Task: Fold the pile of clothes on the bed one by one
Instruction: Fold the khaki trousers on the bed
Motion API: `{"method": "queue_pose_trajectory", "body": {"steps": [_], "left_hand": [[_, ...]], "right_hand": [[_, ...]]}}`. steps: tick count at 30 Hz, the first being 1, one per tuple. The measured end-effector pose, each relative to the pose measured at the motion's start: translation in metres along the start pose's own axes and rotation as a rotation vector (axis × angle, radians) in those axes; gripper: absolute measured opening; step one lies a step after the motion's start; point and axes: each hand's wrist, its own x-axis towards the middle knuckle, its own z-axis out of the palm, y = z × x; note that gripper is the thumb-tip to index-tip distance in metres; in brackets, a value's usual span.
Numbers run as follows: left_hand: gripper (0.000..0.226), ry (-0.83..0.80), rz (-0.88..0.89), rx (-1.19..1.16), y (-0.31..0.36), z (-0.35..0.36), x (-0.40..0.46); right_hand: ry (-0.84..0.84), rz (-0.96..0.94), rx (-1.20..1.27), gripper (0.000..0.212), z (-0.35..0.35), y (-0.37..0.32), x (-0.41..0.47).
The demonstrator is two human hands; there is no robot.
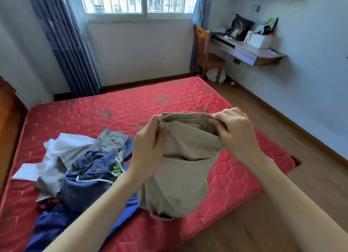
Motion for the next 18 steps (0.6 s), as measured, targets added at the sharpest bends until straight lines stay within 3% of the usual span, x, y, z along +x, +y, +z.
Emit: {"method": "queue_pose_trajectory", "body": {"steps": [3, 6, 8, 10, 14, 16, 18], "left_hand": [[0.032, 0.034, 0.095, 0.040, 0.038, 0.035, 0.014], [0.016, 0.003, 0.168, 0.052, 0.084, 0.089, 0.029], [0.011, 0.029, 0.203, 0.054, 0.110, 0.121, 0.043], [0.015, 0.076, 0.210, 0.051, 0.134, 0.146, 0.062], [0.016, 0.109, 0.182, 0.037, 0.168, 0.180, 0.101], [0.026, 0.114, 0.152, -0.036, 0.175, 0.191, 0.120], [0.039, 0.084, 0.144, -0.101, 0.174, 0.203, 0.132]], "right_hand": [[-0.019, -0.030, 0.153, 0.042, -0.032, 0.022, 0.008], [-0.178, -0.230, 0.194, 0.070, -0.074, 0.053, 0.025], [-0.254, -0.260, 0.239, 0.057, -0.102, 0.079, 0.040], [-0.226, -0.255, 0.277, 0.036, -0.127, 0.106, 0.054], [-0.030, -0.272, 0.240, 0.033, -0.159, 0.145, 0.080], [0.070, -0.272, 0.225, 0.035, -0.168, 0.160, 0.097], [0.163, -0.240, 0.294, 0.023, -0.175, 0.179, 0.118]]}}
